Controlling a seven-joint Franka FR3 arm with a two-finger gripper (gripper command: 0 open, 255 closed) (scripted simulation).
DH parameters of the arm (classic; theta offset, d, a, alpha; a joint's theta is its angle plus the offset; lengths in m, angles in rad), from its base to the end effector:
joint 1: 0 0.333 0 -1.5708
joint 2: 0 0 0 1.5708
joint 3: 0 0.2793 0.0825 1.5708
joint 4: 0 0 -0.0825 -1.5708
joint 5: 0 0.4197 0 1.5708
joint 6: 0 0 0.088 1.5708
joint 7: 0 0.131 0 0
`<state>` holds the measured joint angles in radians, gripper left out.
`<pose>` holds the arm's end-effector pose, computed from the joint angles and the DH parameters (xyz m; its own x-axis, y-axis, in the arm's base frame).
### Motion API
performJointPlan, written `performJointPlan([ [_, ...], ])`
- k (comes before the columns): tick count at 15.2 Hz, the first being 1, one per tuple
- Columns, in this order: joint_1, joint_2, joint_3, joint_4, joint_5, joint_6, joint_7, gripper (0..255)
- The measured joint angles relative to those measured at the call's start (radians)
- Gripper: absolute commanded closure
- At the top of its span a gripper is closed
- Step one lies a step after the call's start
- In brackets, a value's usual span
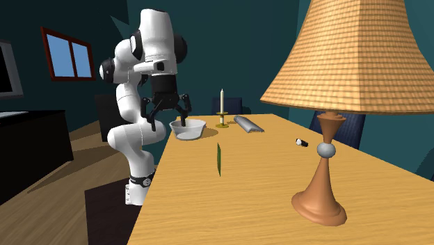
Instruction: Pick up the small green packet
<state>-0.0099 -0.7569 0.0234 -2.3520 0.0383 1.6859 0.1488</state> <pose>0.3892 0.0107 0.5424 0.9858 -0.1441 0.0862 -0.1415 -0.9893 -0.0354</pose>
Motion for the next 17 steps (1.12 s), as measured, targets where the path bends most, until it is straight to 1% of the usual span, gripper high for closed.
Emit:
performJointPlan([
  [2, -0.001, 0.015, 0.013, 0.013, 0.004, -0.002, 0.020, 0],
  [5, -0.005, 0.085, 0.081, 0.048, 0.026, 0.008, 0.131, 0],
  [9, -0.014, 0.220, 0.186, 0.134, 0.049, 0.016, 0.312, 0],
  [13, -0.027, 0.379, 0.278, 0.261, 0.045, 0.004, 0.494, 0],
  [15, -0.030, 0.437, 0.306, 0.300, 0.039, 0.006, 0.558, 0],
  [17, -0.030, 0.448, 0.313, 0.285, 0.039, 0.028, 0.574, 0],
])
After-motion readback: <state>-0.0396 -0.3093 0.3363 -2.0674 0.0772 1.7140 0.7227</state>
